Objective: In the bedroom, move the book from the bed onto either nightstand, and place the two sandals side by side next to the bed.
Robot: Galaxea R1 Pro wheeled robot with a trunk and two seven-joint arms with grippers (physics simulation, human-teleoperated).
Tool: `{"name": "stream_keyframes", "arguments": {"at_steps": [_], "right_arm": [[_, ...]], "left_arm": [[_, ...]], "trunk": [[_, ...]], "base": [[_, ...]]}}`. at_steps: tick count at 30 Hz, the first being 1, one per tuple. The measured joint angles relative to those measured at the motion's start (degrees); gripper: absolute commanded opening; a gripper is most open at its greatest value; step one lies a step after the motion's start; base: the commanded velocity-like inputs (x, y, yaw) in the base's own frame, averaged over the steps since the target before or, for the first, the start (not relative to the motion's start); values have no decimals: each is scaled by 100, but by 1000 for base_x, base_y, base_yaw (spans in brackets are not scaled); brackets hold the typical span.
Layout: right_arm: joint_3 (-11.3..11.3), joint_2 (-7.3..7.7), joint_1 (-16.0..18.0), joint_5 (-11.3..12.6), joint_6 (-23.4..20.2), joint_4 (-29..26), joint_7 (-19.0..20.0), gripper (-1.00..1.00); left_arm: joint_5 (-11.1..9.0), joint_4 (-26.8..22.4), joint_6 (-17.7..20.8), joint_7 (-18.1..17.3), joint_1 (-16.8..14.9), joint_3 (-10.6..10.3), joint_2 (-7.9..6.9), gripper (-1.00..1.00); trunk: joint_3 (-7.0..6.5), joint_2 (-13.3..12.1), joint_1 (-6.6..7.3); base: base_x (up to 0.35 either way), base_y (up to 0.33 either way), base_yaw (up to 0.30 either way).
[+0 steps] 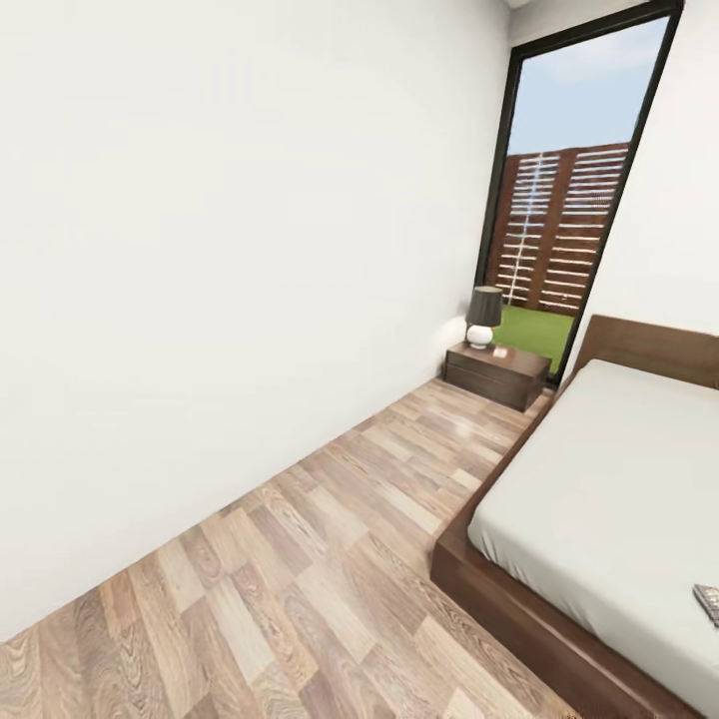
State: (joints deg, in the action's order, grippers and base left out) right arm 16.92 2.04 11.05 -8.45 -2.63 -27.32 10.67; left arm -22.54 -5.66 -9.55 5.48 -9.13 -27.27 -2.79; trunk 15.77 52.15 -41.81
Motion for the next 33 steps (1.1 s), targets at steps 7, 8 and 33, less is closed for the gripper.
{"name": "stream_keyframes", "arguments": {"at_steps": [7,8,33], "right_arm": [[0,-3,-1,0,0,0,1,100],[0,-3,-1,0,0,0,1,100],[0,-2,-1,0,0,0,0,100]], "left_arm": [[-3,0,0,0,0,0,0,100],[-4,0,0,0,0,0,0,100],[-3,0,0,0,0,0,0,100]], "trunk": [[0,0,0],[0,0,0],[0,0,0]], "base": [[0,0,-274],[0,0,-274],[0,0,-274]]}}
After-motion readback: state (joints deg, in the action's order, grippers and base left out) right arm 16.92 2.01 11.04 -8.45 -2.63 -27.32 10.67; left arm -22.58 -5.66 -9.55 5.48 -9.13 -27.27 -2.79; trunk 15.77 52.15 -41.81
